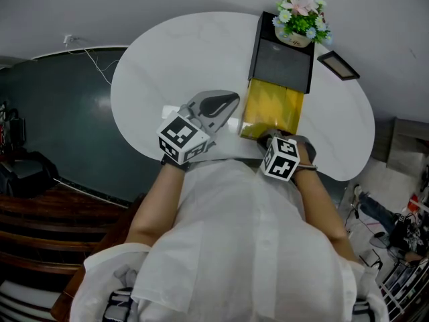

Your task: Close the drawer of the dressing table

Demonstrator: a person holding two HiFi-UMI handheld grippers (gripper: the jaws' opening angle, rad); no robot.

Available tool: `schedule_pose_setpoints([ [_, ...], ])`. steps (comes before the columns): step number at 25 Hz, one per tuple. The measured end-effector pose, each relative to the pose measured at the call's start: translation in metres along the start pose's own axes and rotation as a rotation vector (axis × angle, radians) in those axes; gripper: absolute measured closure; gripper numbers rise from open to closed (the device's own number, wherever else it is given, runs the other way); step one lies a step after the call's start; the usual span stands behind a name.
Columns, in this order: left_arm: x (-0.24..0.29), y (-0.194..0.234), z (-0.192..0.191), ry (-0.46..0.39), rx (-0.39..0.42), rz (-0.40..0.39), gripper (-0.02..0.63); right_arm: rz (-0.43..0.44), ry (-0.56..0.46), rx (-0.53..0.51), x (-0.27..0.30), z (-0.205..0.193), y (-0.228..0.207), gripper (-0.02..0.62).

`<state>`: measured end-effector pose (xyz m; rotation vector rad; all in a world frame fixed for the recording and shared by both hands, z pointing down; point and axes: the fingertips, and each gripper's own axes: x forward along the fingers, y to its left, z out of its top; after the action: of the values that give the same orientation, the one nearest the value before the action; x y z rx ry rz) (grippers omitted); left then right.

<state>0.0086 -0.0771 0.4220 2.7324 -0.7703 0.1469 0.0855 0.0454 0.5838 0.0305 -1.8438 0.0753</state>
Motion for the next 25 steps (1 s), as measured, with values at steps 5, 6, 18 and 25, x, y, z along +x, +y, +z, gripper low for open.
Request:
schedule_pose_setpoints([
  [5, -0.001, 0.000, -0.001, -0.001, -0.001, 0.002, 0.588, -0.001, -0.007, 0.005, -0.007, 0.002, -0.002, 0.575],
  [6, -0.002, 0.000, -0.001, -0.002, -0.002, 0.003, 0.588, -0.004, -0.008, 0.007, -0.007, 0.002, -0.002, 0.574],
  [18, -0.002, 0.000, 0.002, 0.000, 0.005, 0.004, 0.588, -0.035, -0.015, 0.017, -0.012, 0.001, -0.012, 0.574],
  [25, -0.004, -0.001, 0.001, 0.000, 0.006, 0.006, 0.588, -0.069, -0.016, 0.020, -0.017, 0.001, -0.025, 0.574],
])
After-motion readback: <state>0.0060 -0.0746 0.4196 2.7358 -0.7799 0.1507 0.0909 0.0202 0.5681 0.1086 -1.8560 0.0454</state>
